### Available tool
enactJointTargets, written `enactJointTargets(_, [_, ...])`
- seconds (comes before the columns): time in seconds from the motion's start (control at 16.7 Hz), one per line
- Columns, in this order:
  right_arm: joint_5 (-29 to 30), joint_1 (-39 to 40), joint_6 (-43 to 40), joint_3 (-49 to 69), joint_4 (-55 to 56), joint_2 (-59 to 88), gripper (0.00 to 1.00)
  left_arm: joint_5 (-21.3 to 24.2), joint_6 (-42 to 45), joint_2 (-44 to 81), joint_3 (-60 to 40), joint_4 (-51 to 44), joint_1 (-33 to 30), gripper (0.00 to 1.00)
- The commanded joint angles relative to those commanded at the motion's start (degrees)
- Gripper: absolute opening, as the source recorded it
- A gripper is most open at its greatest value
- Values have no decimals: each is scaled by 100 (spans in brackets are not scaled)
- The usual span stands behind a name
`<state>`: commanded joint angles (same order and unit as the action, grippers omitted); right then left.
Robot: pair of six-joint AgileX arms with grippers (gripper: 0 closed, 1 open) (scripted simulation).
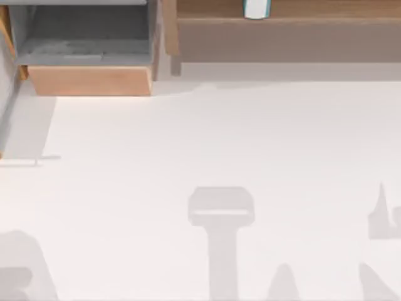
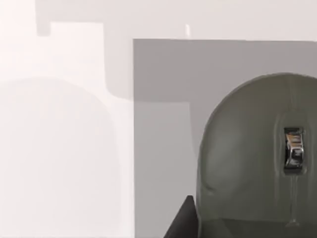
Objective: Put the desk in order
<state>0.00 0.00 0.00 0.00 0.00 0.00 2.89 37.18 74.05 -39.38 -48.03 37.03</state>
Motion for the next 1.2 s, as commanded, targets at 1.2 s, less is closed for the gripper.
enactJointTargets(1.2, [0, 0, 0, 0, 0, 0, 100, -28, 195, -35, 264, 556, -438, 0])
